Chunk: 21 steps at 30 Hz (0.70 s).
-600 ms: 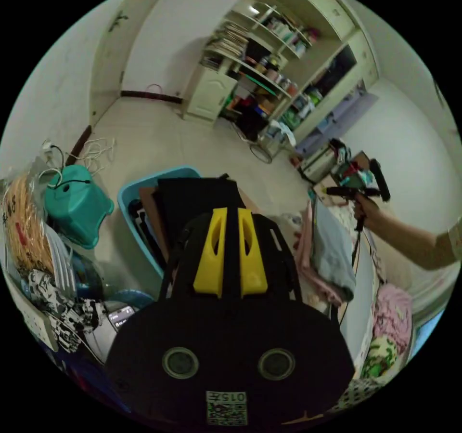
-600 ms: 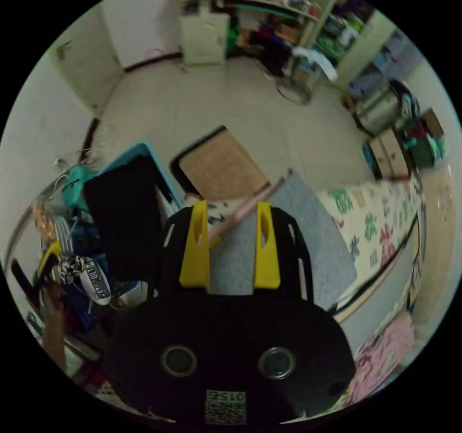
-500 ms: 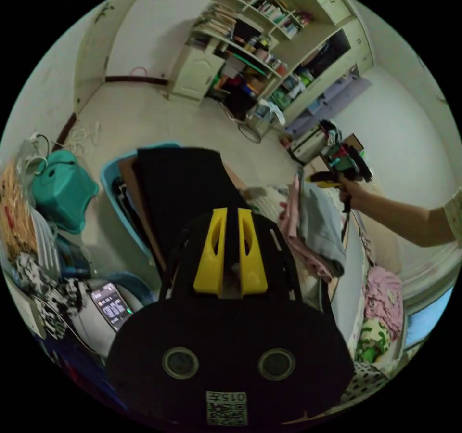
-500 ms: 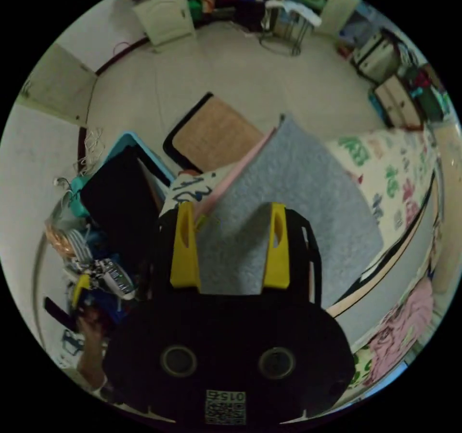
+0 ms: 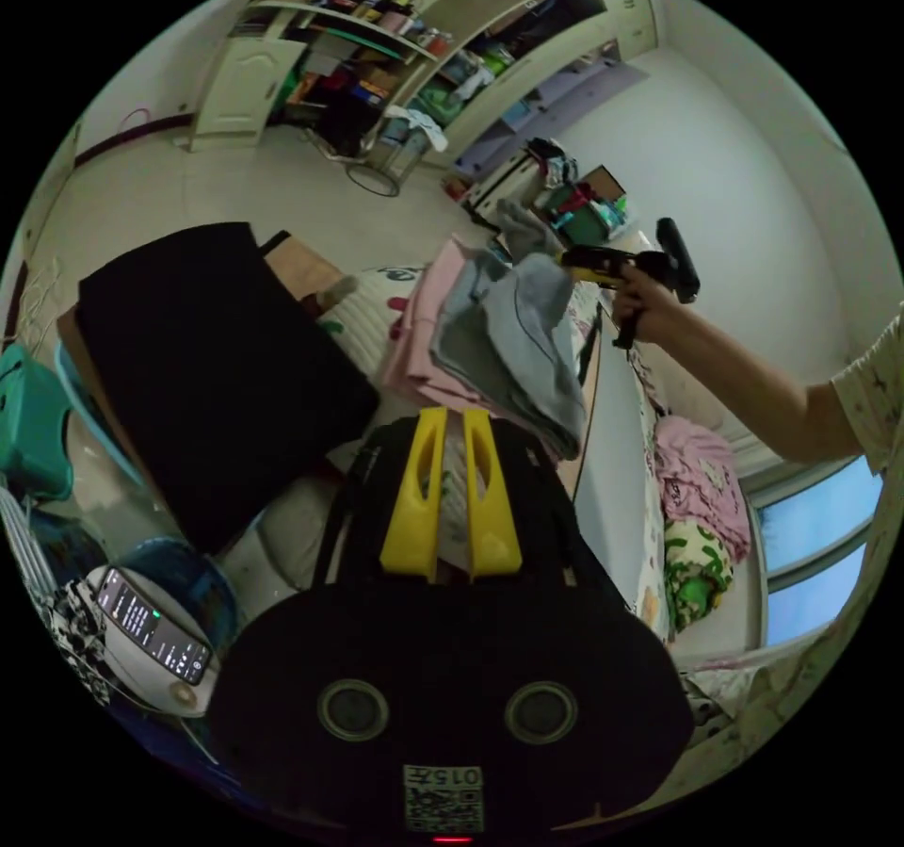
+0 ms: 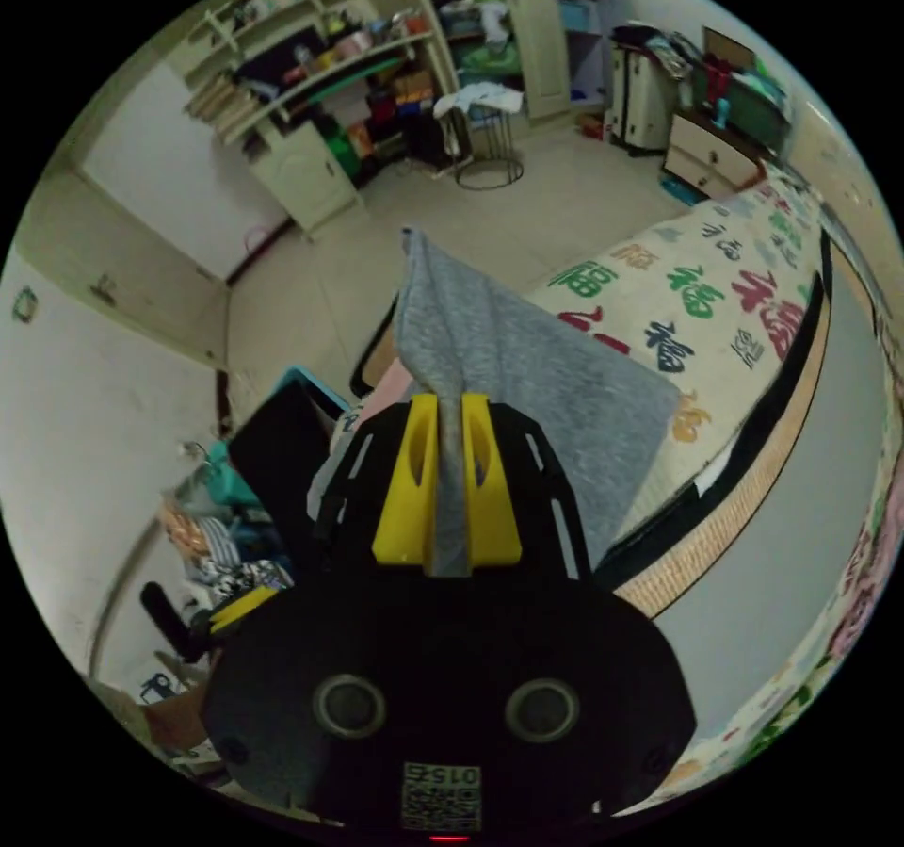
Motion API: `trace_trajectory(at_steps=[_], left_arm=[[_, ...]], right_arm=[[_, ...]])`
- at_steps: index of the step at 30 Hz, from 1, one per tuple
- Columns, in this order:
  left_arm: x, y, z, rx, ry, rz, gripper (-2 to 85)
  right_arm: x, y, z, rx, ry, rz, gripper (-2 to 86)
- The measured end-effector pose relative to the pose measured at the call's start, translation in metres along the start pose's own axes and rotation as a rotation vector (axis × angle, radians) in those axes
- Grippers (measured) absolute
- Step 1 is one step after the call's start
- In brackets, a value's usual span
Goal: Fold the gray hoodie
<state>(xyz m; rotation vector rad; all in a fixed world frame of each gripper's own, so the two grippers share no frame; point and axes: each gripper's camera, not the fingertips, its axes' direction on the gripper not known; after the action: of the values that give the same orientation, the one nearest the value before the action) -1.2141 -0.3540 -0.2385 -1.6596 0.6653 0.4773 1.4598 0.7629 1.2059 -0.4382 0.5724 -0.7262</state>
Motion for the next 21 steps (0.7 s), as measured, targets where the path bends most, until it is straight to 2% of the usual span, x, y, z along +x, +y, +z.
trace_trajectory(at_steps=[6, 9, 11, 12, 18, 21], left_arm=[[0.085, -0.062, 0.036, -0.042, 0.063, 0.099, 1.5], [0.132, -0.091, 0.057, -0.070, 0.071, 0.149, 1.4], [0.160, -0.106, 0.073, -0.096, 0.064, 0.167, 1.5], [0.177, -0.116, 0.083, -0.109, 0.058, 0.166, 1.6], [0.276, -0.169, 0.135, -0.183, 0.059, 0.164, 3.0], [0.332, -0.195, 0.168, -0.253, 0.066, 0.205, 4.9]], right_arm=[[0.168, 0.046, -0.232, 0.239, -0.199, 0.302, 4.5], [0.250, 0.084, -0.314, 0.255, -0.137, 0.459, 4.2], [0.301, 0.111, -0.339, 0.204, -0.141, 0.585, 3.9], [0.335, 0.130, -0.350, 0.190, -0.234, 0.678, 3.7], [0.429, 0.188, -0.424, 0.233, -0.361, 0.955, 2.9], [0.461, 0.195, -0.486, 0.213, -0.254, 0.963, 3.5]])
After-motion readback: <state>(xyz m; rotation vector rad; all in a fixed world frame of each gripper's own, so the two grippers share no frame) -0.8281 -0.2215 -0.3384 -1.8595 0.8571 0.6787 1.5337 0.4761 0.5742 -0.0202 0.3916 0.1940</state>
